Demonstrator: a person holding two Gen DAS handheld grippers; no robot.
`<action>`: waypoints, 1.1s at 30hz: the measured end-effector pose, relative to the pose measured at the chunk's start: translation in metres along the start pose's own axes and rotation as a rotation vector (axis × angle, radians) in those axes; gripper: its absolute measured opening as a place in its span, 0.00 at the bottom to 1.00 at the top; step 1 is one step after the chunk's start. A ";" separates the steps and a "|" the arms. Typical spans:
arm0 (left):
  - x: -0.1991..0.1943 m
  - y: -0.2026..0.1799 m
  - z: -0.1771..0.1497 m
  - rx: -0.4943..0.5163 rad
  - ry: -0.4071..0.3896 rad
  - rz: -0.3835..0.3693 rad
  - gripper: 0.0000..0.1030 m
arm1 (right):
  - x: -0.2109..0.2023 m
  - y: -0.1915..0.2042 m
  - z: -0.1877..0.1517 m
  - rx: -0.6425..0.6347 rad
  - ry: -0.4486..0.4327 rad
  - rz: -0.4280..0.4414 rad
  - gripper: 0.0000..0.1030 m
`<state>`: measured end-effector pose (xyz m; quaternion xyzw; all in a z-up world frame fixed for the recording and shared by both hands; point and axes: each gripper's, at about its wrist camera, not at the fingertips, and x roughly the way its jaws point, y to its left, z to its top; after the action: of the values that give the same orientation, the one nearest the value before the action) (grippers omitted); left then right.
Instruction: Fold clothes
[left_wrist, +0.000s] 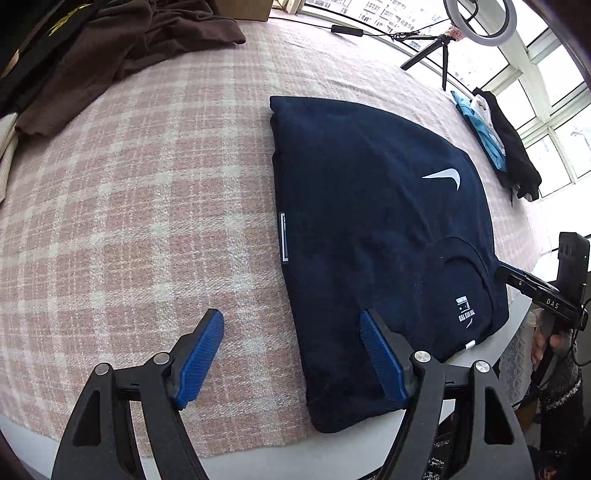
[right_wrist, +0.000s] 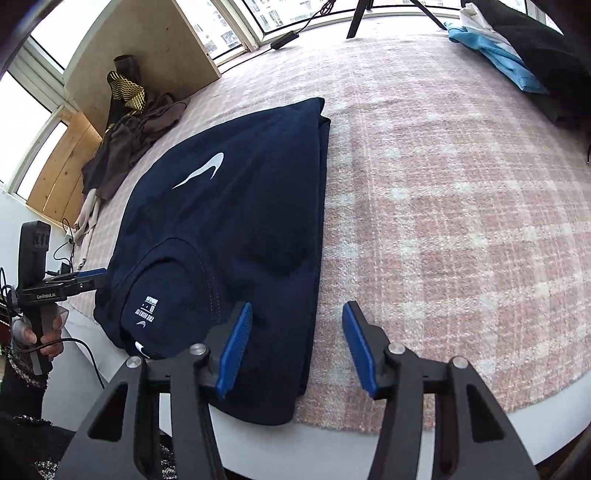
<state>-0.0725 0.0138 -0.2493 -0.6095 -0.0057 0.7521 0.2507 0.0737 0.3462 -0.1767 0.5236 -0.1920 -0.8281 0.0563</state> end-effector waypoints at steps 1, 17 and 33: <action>0.001 -0.002 0.006 -0.002 -0.010 -0.007 0.72 | 0.003 0.001 0.005 0.002 -0.008 0.002 0.49; 0.015 -0.033 0.026 0.053 -0.046 0.012 0.72 | 0.022 0.024 0.024 -0.078 -0.047 0.034 0.73; 0.005 -0.054 0.011 0.132 -0.071 0.028 0.36 | 0.028 0.033 0.028 -0.099 0.004 0.026 0.30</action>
<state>-0.0629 0.0664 -0.2336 -0.5646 0.0436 0.7753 0.2797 0.0329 0.3145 -0.1776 0.5194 -0.1578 -0.8346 0.0934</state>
